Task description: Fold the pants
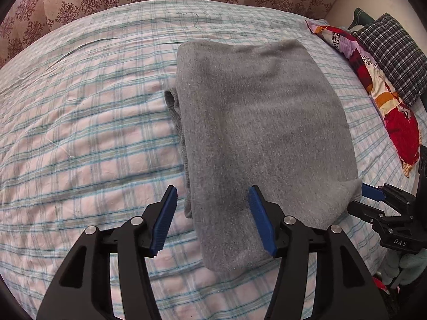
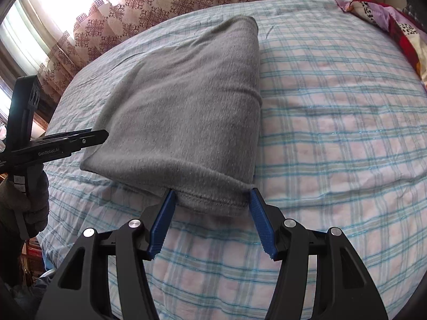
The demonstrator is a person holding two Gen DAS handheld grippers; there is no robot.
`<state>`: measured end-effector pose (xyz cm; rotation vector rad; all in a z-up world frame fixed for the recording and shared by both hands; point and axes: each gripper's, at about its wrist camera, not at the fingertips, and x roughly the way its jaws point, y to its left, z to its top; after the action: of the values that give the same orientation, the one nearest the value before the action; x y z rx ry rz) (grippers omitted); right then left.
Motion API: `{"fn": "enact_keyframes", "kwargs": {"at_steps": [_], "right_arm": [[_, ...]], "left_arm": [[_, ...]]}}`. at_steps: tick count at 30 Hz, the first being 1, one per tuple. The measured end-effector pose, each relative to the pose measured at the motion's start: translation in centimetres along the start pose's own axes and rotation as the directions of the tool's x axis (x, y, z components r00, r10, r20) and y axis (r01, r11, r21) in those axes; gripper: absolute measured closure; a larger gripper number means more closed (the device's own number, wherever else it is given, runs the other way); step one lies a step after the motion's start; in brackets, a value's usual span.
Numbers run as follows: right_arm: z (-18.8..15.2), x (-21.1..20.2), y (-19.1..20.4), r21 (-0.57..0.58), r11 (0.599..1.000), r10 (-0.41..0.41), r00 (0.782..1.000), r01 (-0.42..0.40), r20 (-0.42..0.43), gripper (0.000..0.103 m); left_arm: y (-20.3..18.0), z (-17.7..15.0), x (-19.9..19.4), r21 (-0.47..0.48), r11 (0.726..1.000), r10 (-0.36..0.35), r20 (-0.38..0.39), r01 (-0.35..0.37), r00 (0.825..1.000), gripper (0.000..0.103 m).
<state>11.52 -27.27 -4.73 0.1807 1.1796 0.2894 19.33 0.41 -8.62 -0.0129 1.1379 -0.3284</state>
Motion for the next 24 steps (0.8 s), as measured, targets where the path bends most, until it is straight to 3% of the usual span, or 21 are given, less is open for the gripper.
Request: {"fn": "enact_keyframes", "kwargs": {"at_steps": [3,8,17,21,24], "right_arm": [[-1.0,0.7,0.6,-0.051,0.998,-0.047,0.999,0.047,-0.001,0.045],[-2.1,0.9,1.0,-0.068,0.997,-0.051,0.998,0.049,-0.036,0.047],[0.1,-4.0,0.0,0.078,0.997,0.012,0.993,-0.021,0.116,0.046],[0.5,-1.5,0.5,0.067,0.993,-0.103,0.992,0.098,0.066,0.046],[-0.4,0.8,0.8,0.038,0.993,-0.111,0.994,0.111,0.002,0.044]], "left_arm": [[0.3,-1.1,0.5,-0.013,1.000,0.009,-0.001,-0.009,1.000,0.044],[-0.4,-2.0,0.8,0.006,0.999,0.047,0.019,-0.047,0.999,0.043],[-1.3,-2.3,0.5,0.045,0.995,0.092,0.036,-0.094,0.995,0.043],[-1.6,-2.3,0.4,0.052,0.993,0.108,0.038,-0.110,0.993,0.043],[-1.7,-2.5,0.5,0.057,0.991,0.119,0.042,-0.121,0.992,0.043]]}}
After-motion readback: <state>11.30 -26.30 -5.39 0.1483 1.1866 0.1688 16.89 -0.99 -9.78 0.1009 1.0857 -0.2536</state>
